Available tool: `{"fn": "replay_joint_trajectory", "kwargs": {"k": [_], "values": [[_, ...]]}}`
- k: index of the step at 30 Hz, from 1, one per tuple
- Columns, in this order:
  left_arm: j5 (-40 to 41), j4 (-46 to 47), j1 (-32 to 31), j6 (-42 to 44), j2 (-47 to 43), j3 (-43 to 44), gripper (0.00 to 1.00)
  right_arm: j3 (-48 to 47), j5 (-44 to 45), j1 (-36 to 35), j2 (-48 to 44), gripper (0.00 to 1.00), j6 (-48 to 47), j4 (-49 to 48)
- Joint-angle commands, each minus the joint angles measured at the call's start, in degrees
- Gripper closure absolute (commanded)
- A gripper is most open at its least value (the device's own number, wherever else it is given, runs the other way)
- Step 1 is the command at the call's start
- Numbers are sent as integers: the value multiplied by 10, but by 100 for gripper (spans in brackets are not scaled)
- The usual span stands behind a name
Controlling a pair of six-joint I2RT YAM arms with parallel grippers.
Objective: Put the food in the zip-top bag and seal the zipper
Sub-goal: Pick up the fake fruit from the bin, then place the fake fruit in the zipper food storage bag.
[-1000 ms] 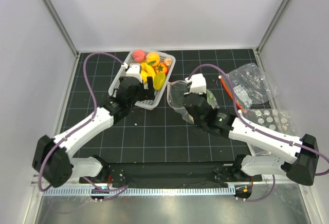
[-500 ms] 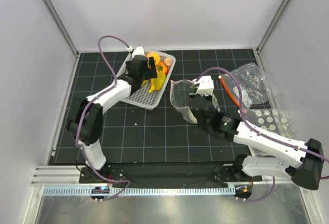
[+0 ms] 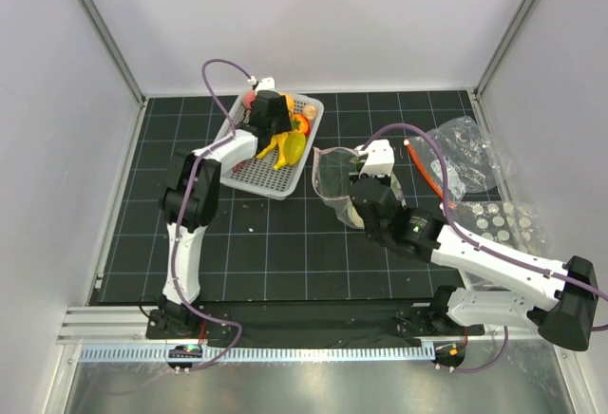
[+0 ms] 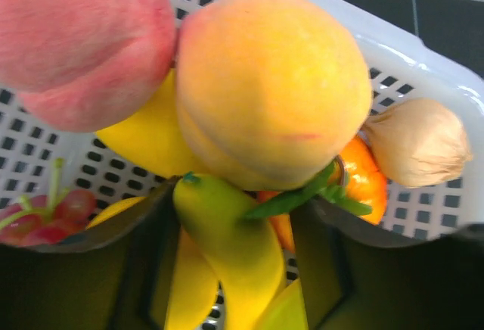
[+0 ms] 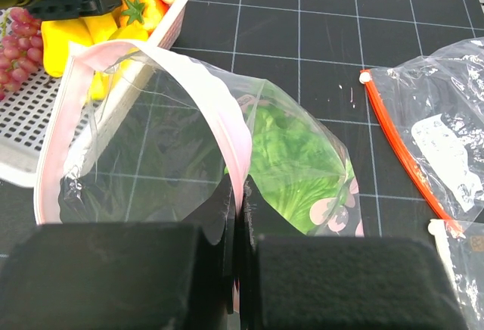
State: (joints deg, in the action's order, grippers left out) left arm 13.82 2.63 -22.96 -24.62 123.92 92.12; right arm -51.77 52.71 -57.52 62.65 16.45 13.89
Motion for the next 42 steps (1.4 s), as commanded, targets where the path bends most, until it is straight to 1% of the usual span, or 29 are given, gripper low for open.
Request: {"fn": "replay_joint_trajectory", "kwargs": {"k": [1, 2, 3, 4, 6, 8, 10, 12, 13, 18, 22, 26, 29, 31, 33, 34, 35, 36, 37, 38, 39, 40, 41, 42], "values": [[-17, 19, 1, 12, 19, 54, 47, -6, 6, -1, -2, 99, 11, -32], [-20, 17, 1, 13, 21, 57, 54, -6, 6, -1, -2, 99, 11, -31], [-22, 16, 1, 13, 16, 54, 70, -6, 9, -1, -3, 99, 11, -31], [-24, 17, 1, 13, 8, 45, 77, -6, 8, -1, -4, 99, 10, -30], [-24, 27, 1, 8, -27, 26, 87, -5, 8, -1, -5, 99, 11, -30], [-28, 38, 1, -6, -56, -16, 89, -5, 6, -1, -6, 99, 11, -30], [-42, 49, 1, -10, -105, -55, 89, -6, -1, -1, -9, 99, 10, -30], [-56, 25, 1, -18, -135, -72, 89, -5, -3, -1, -10, 99, 11, -30], [-60, 13, 1, -21, -164, -75, 89, -5, -3, -1, -11, 99, 10, -29], [-78, -43, 1, -37, -243, -106, 89, -4, -8, -1, -9, 99, 9, -35], [-104, -63, 1, -44, -300, -121, 90, -3, -24, -1, -8, 99, -1, -43], [-109, -72, 1, -46, -362, -135, 90, -6, -27, -1, 6, 99, -4, -43], [-109, -83, 1, -46, -386, -138, 92, -8, -27, 0, 9, 99, -4, -42], [-129, -83, 1, -59, -398, -140, 93, -7, -34, -1, 8, 99, -4, -43], [-173, -71, 0, -89, -422, -149, 94, -10, -60, -1, 8, 99, -5, -44], [-187, -61, 0, -100, -432, -156, 94, -11, -73, -1, 9, 99, -11, -44], [-201, -30, -1, -111, -441, -165, 94, -12, -87, 0, 10, 99, -11, -40], [-228, -6, -2, -141, -452, -180, 94, -18, -103, 0, 12, 99, -11, -36], [-239, 23, -3, -155, -478, -215, 95, -20, -130, -1, 15, 99, -9, -32], [-257, 105, -5, -173, -489, -241, 99, -31, -142, 0, 19, 99, 0, -18], [-290, 157, -7, -203, -503, -264, 100, -36, -152, -1, 20, 99, 3, -11], [-306, 200, -10, -220, -517, -301, 100, -41, -167, 0, 26, 99, 9, -4], [-317, 256, -13, -231, -522, -308, 100, -45, -175, 0, 26, 99, 13, 0], [-331, 275, -19, -239, -523, -312, 100, -48, -185, 0, 24, 99, 16, 3]]}}
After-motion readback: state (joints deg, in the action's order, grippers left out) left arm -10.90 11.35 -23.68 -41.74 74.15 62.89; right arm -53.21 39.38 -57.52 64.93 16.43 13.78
